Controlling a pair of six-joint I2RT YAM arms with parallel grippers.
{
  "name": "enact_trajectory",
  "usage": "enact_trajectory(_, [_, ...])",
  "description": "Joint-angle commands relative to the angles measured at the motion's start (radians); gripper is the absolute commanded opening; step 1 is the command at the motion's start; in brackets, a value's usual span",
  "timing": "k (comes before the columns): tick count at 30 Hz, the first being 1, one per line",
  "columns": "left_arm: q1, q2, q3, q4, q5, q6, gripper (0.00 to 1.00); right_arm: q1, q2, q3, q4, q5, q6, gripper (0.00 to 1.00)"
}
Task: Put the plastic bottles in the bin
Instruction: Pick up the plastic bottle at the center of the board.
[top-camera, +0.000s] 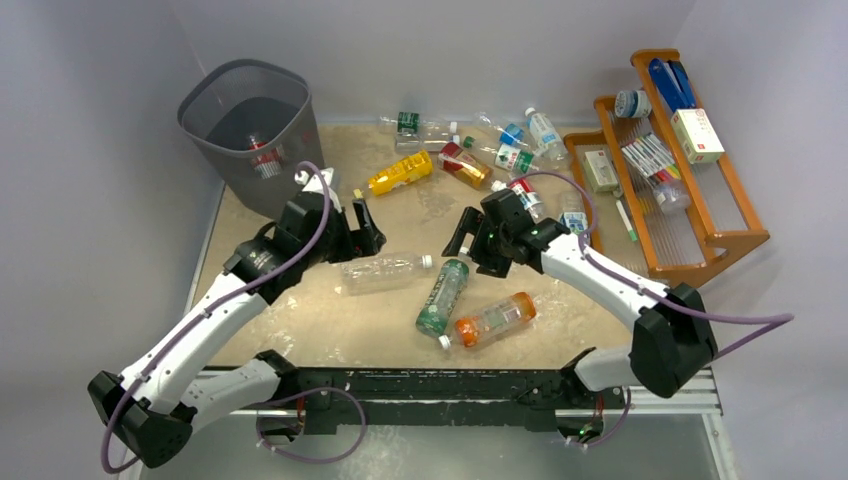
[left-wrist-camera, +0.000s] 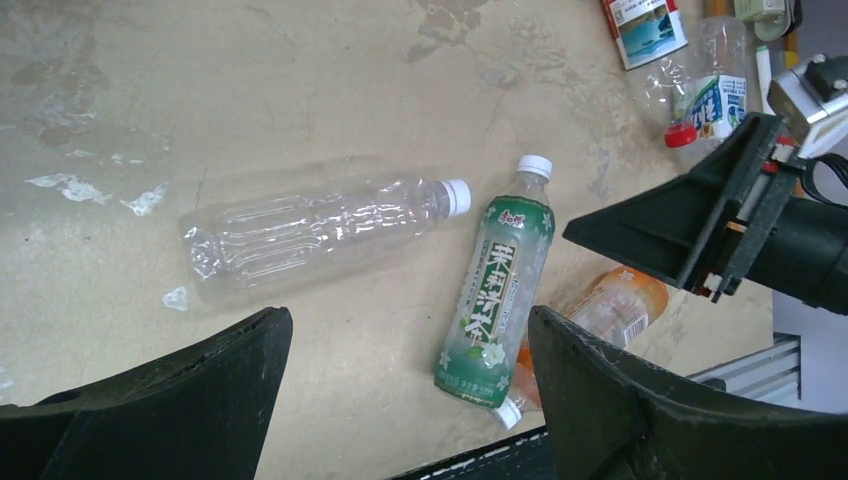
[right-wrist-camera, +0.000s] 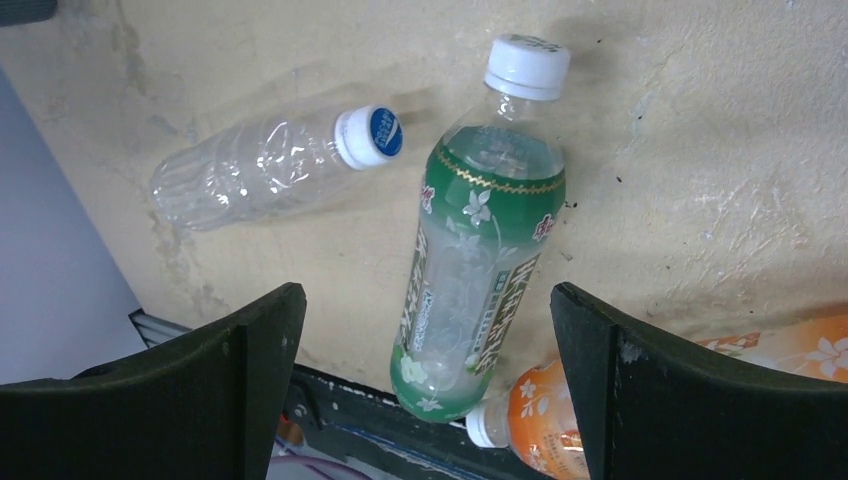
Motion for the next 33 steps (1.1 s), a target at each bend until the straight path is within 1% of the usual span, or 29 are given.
enact_trajectory(1, [-0.14, -0.016, -0.03, 0.126, -0.141, -0.072, 0.88, -0.013, 0.029, 0.019, 0.007, -0.02, 0.015, 0.94])
enact_trajectory(4, [-0.302, 0.052, -0.011, 0.098, -0.288, -0.087, 0.88, -0.018, 0.087, 0.052, -0.023, -0.013, 0.016, 0.93])
enact_trajectory(5, [-0.336, 0.063, -0.014, 0.097, -0.317, -0.096, 0.88, -0.018, 0.107, 0.067, -0.033, -0.011, 0.013, 0.93])
enact_trajectory(7, [-0.363, 0.056, -0.04, 0.131, -0.321, -0.117, 0.88, -0.018, 0.145, 0.091, -0.048, -0.008, 0.01, 0.93])
enact_trajectory(9, [-0.368, 0.039, -0.063, 0.161, -0.311, -0.133, 0.89, -0.019, 0.173, 0.092, -0.038, -0.012, 0.011, 0.92])
enact_trajectory(11, [-0.376, 0.032, -0.059, 0.157, -0.316, -0.137, 0.89, -0.018, 0.199, 0.098, -0.028, -0.012, 0.01, 0.9])
enact_trajectory(20, [-0.378, 0.024, -0.035, 0.133, -0.336, -0.131, 0.89, -0.016, 0.297, 0.166, -0.023, 0.006, -0.036, 0.87])
enact_trajectory(27, [-0.379, 0.037, -0.033, 0.142, -0.33, -0.133, 0.89, -0.005, 0.322, 0.184, -0.027, -0.006, -0.073, 0.75])
enact_trajectory(30, [-0.379, 0.041, -0.03, 0.142, -0.328, -0.135, 0.89, 0.007, 0.338, 0.198, -0.03, -0.007, -0.093, 0.72])
enact_trajectory(33, [-0.382, 0.038, -0.029, 0.14, -0.327, -0.138, 0.89, 0.018, 0.378, 0.239, -0.065, -0.011, -0.124, 0.71])
